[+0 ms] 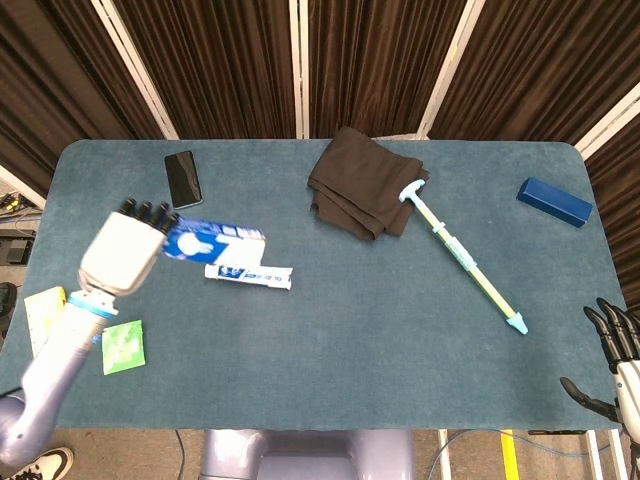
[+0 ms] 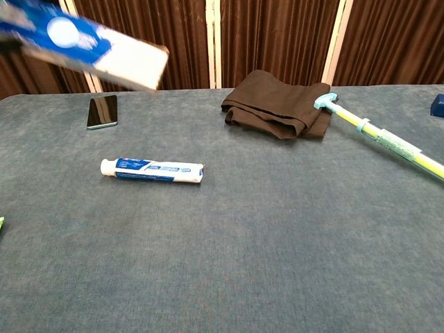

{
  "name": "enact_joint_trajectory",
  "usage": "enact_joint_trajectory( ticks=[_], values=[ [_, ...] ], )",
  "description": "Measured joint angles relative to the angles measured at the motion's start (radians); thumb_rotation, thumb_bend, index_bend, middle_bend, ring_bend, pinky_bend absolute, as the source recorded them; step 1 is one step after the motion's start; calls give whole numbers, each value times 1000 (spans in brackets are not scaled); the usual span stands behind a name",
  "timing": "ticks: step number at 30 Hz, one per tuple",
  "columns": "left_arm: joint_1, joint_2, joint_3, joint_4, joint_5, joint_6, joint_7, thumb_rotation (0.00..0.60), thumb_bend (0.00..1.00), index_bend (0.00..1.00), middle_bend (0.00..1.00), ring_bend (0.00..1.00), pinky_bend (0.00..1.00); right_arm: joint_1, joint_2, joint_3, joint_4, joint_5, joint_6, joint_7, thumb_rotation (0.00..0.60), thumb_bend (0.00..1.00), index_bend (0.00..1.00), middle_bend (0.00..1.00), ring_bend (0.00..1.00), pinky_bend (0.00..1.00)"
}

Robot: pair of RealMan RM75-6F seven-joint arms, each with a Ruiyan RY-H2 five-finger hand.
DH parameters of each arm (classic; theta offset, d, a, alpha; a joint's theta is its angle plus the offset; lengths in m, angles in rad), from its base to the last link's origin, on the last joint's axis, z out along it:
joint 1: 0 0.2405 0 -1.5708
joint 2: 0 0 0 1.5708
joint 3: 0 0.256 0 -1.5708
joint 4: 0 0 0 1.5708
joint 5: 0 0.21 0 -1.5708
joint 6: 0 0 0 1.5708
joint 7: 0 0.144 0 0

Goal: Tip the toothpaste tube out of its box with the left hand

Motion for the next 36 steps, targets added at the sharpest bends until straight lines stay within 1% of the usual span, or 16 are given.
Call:
enact_joint_trajectory(
  ticks=[3, 9, 12, 13, 14, 15, 16, 17, 18, 20, 26, 29, 33, 36],
  values=[
    [-4, -50, 4, -10, -38, -15, -10, 600, 417, 440, 275, 335, 343, 1, 1, 1, 0, 2, -1, 1, 600, 70, 32, 0, 0, 0],
    [-9, -171, 18, -26, -132, -43, -46, 600, 402, 371, 213, 281, 310, 0, 2, 3, 1, 7, 0, 9, 600, 70, 32, 0, 0, 0],
    [-9, -238, 27, -26, -168, -47, -64, 600, 382, 316, 123, 204, 239, -1, 4, 3, 2, 7, 1, 12, 600, 69, 32, 0, 0, 0],
    [-9, -263, 32, -23, -180, -48, -71, 600, 370, 276, 73, 157, 199, -1, 4, 3, 2, 7, 1, 13, 600, 69, 32, 0, 0, 0],
    [-9, -280, 36, -20, -188, -48, -76, 600, 361, 242, 43, 123, 171, -1, 4, 3, 2, 8, 2, 14, 600, 69, 32, 0, 0, 0],
    [-8, -296, 40, -16, -194, -47, -82, 600, 347, 182, 13, 72, 128, -1, 4, 3, 3, 8, 2, 15, 600, 69, 32, 0, 0, 0],
    [-7, -312, 46, -9, -199, -44, -89, 600, 325, 123, 1, 33, 86, -2, 5, 3, 3, 8, 2, 15, 600, 69, 32, 0, 0, 0],
    [-5, -320, 50, -4, -199, -42, -96, 600, 305, 89, 0, 16, 60, -2, 5, 4, 3, 9, 3, 16, 600, 69, 32, 0, 0, 0],
    [-3, -325, 55, 1, -199, -40, -102, 600, 278, 48, 0, 2, 28, -2, 5, 4, 3, 9, 2, 16, 600, 69, 32, 0, 0, 0],
    [3, -329, 63, 7, -195, -36, -115, 600, 250, 14, 0, 0, 2, -1, 4, 4, 3, 10, 0, 13, 600, 69, 32, 0, 0, 0],
    [23, -316, 75, 11, -186, -25, -155, 600, 248, 2, 0, 0, 0, 0, 2, 2, 2, 8, -5, -1, 600, 69, 32, 0, 0, 0],
    [43, -303, 87, 15, -158, -7, -183, 600, 247, 0, 0, 0, 0, 0, 0, 2, 2, 9, -5, -9, 600, 69, 32, 0, 0, 0],
    [86, -291, 116, 35, -72, 48, -223, 600, 247, 0, 0, 0, 0, 2, -4, 3, 3, 13, -11, -20, 600, 69, 32, 0, 0, 0],
    [144, -286, 153, 65, 24, 131, -262, 600, 246, 0, 0, 0, 0, 3, -9, 4, 4, 13, -15, -35, 600, 70, 32, 0, 0, 0]
  ],
)
